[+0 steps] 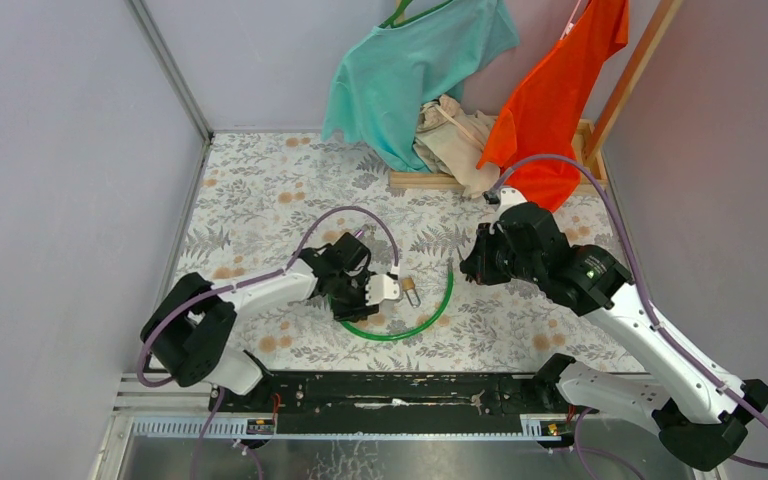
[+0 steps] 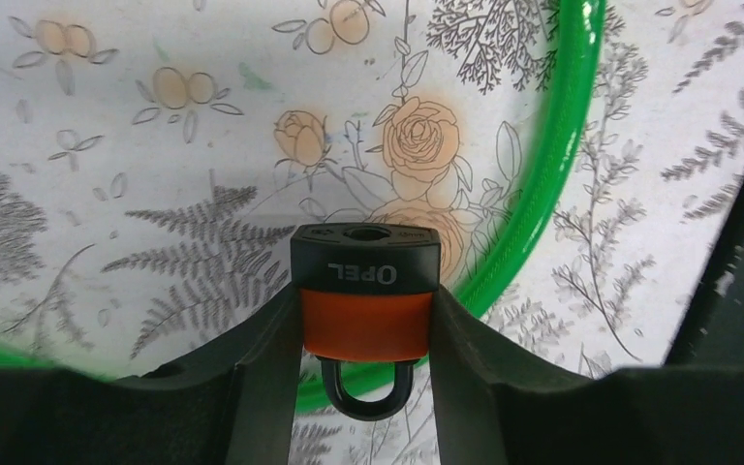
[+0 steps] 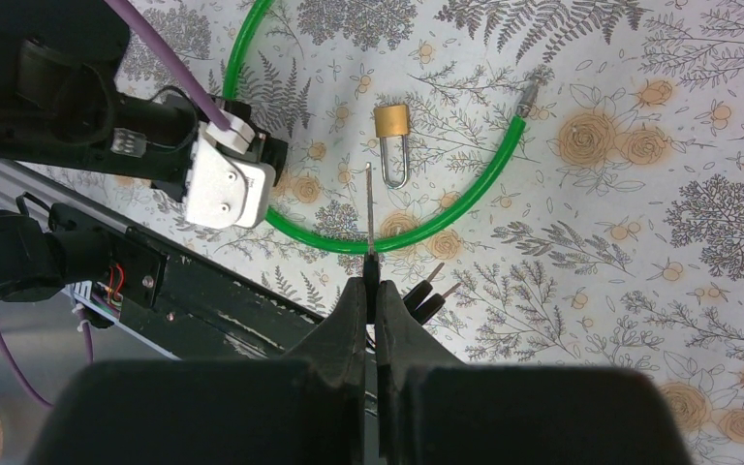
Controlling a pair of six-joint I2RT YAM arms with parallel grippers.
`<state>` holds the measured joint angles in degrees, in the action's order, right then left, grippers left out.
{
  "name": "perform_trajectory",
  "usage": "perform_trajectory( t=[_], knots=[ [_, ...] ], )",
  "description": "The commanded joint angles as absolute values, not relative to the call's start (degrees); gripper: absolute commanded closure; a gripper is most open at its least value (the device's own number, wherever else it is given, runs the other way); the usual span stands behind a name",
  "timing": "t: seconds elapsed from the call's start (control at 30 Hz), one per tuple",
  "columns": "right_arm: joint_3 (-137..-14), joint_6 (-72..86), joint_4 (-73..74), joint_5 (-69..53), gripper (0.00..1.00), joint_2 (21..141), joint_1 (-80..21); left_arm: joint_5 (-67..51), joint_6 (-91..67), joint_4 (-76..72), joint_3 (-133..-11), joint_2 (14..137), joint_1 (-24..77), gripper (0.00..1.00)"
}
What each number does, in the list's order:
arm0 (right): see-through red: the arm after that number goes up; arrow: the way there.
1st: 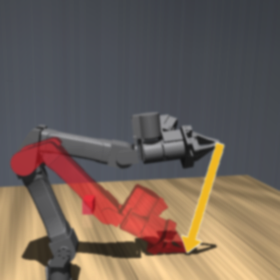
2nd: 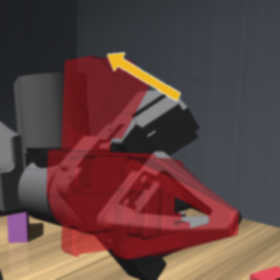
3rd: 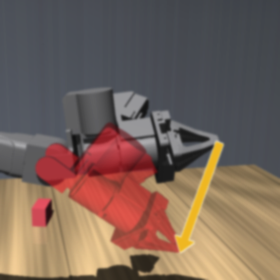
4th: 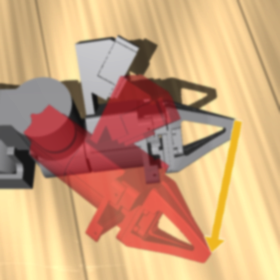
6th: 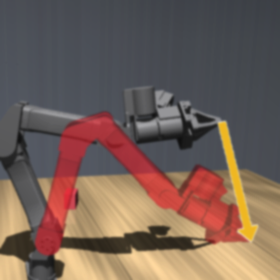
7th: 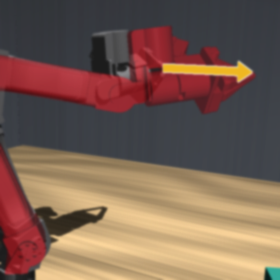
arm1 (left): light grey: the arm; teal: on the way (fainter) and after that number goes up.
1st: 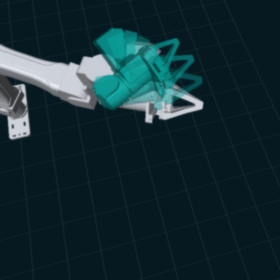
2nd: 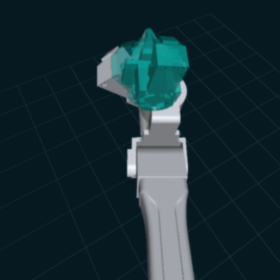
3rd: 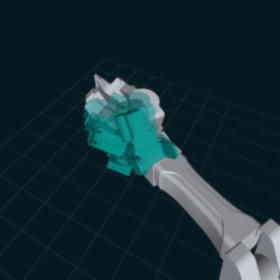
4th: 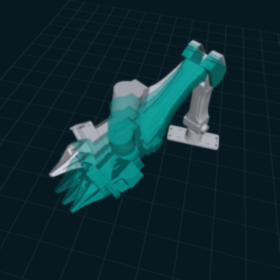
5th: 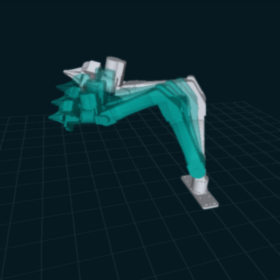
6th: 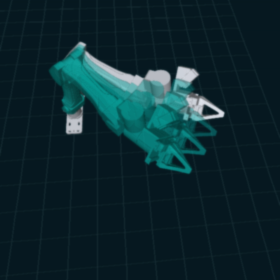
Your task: Unlock with the key
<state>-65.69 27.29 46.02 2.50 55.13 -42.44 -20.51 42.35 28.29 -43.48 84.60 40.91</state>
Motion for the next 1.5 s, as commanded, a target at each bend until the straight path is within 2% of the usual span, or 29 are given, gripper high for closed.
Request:
perform_trajectory(
  t=[0.0,0.1,0.23,0.53,0.8,0.9,1.03,1.1,1.27,1.47],
  knots=[
    [-67.4,27.6,45.6,3.6,1.00,55.6,-42.7,-23.9,48.0,40.9,-55.3,79.8,41.0,1.00],
    [-67.5,27.4,45.0,2.9,1.00,56.1,-42.7,-29.5,55.6,49.7,-64.6,73.5,40.6,1.00],
    [-67.7,27.1,43.9,1.2,1.00,56.7,-42.8,-36.4,64.1,47.9,-68.0,64.1,41.0,1.00],
    [-67.9,25.8,42.9,0.4,1.00,57.3,-42.7,-42.0,67.2,22.6,-57.0,46.3,46.7,1.00],
    [-68.4,25.9,42.9,0.1,1.00,57.6,-42.7,-40.2,64.3,23.0,-54.2,43.1,47.2,1.00],
    [-68.6,25.9,43.3,0.1,1.00,57.7,-42.7,-34.5,58.5,30.1,-55.8,47.1,47.2,1.00],
    [-68.9,26.0,43.7,0.3,1.00,57.4,-42.8,-21.3,45.9,44.4,-59.6,60.1,46.8,1.00],
    [-69.0,26.0,43.9,0.4,1.00,57.3,-42.8,-19.1,41.9,48.1,-58.9,66.5,43.7,1.00],
    [-69.7,26.0,44.2,0.2,1.00,57.6,-42.7,-20.0,33.9,43.9,-56.2,76.4,35.1,1.00],
    [-69.9,26.1,44.5,0.4,1.00,57.3,-42.8,-20.1,26.2,36.6,-53.8,83.5,32.6,1.00]
  ],
)
